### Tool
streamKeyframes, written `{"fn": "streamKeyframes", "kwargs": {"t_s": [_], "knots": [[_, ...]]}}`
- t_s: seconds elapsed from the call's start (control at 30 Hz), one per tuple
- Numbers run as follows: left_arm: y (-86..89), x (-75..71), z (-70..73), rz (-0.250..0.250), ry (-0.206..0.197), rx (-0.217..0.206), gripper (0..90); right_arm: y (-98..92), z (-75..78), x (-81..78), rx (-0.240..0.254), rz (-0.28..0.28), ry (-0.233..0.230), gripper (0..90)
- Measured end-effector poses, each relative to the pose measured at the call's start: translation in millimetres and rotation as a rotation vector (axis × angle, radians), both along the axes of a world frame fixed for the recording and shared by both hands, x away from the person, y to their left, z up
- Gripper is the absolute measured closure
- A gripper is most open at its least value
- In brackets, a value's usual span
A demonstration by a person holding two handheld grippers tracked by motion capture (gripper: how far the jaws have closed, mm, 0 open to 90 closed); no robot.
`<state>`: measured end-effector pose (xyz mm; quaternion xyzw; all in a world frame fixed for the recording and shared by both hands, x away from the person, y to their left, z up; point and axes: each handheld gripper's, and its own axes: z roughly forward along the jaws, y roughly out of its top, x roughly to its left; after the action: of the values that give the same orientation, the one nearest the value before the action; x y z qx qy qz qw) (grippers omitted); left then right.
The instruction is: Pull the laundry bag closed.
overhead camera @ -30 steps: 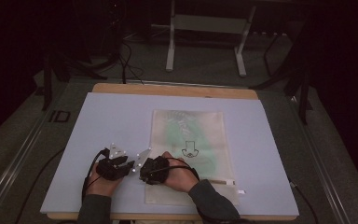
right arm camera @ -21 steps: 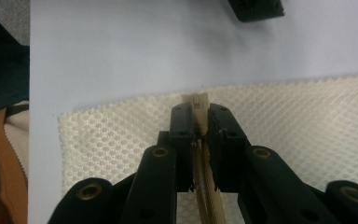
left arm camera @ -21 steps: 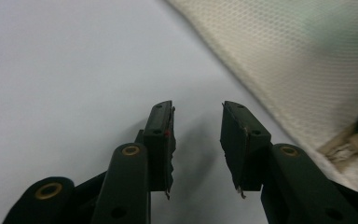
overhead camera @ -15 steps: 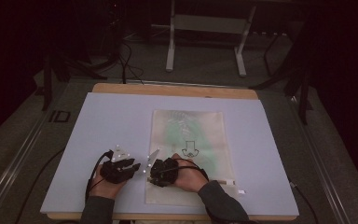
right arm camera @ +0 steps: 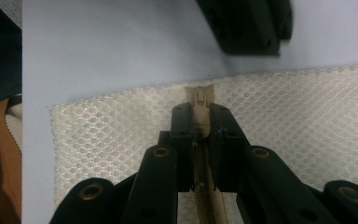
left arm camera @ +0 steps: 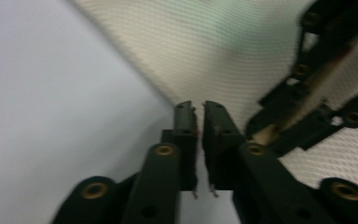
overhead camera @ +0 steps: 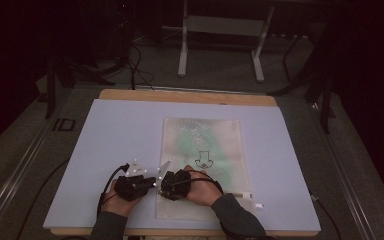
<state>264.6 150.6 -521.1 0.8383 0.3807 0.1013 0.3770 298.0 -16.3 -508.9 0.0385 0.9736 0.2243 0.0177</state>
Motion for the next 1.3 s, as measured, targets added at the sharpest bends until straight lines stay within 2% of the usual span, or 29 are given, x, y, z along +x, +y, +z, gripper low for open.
{"fn": "streamKeyframes", "kwargs": {"t_s": [0.2,0.57,0.73,0.77,0.87,0.97,1.0,1.03,1.3], "knots": [[-8.9,-0.5,-1.1,-0.031,0.016,0.008,89.2,1.7,-0.1,-3.2,-0.009,0.007,-0.029,81.6],[-17.4,3.2,-6.9,-0.032,0.026,0.048,89.1,0.9,-1.0,-4.1,0.001,0.007,-0.036,81.7],[-19.2,2.6,-8.7,-0.015,0.028,0.040,89.3,0.4,-1.6,-3.0,0.014,0.021,-0.046,81.7],[-15.6,4.5,-7.3,-0.034,0.030,0.086,89.3,0.3,-1.6,-3.1,0.014,0.022,-0.047,81.7],[-14.8,5.2,-8.2,-0.027,0.039,0.069,89.5,0.0,-1.3,-3.1,0.013,0.029,-0.056,81.8],[-15.5,4.8,-7.9,-0.032,0.034,0.083,89.6,-0.7,-1.4,-2.3,0.016,0.037,-0.051,81.9],[-17.7,3.8,-9.1,-0.017,0.039,0.043,89.6,-1.3,-1.1,-2.6,0.015,0.031,-0.048,82.0],[-17.5,4.2,-9.3,-0.016,0.042,0.038,89.6,-2.0,-1.0,-2.4,0.015,0.032,-0.050,82.0],[-17.6,4.4,-8.9,-0.023,0.041,0.050,89.6,-5.5,0.4,-3.8,-0.006,0.021,-0.046,82.2]]}}
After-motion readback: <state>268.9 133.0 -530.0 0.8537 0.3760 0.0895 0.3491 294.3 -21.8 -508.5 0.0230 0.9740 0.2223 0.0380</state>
